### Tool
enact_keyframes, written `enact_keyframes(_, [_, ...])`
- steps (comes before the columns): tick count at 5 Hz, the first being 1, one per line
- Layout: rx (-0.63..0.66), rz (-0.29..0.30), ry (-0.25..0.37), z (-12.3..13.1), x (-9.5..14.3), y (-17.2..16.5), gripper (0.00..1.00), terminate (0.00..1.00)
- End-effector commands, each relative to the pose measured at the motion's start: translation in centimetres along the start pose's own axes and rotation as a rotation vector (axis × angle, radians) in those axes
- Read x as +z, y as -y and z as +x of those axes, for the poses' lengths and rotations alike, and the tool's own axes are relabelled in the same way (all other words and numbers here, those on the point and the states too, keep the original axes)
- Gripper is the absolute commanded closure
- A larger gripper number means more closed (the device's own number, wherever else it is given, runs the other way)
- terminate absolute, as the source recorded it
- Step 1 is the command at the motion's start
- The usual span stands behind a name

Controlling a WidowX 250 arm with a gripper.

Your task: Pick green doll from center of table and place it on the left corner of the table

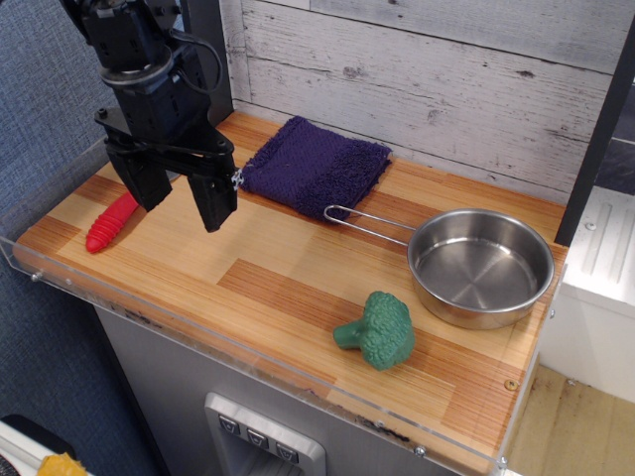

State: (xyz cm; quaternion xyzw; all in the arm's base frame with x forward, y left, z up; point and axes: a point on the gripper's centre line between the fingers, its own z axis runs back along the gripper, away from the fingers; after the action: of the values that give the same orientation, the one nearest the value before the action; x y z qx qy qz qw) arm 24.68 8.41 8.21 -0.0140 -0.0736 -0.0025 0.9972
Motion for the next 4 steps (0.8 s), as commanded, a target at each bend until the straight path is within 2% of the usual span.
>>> enact_keyframes(1, [0.000,0.000,0.000,0.0,0.0,0.0,0.00,0.00])
enact_keyframes(2, [-0.074,-0.025,-0.015,0.3,-0.6,3.0,0.00,0.00])
enact_keyframes(4, [-0.236,-0.019,-0.006,1.0,-1.0,9.1,0.00,0.00])
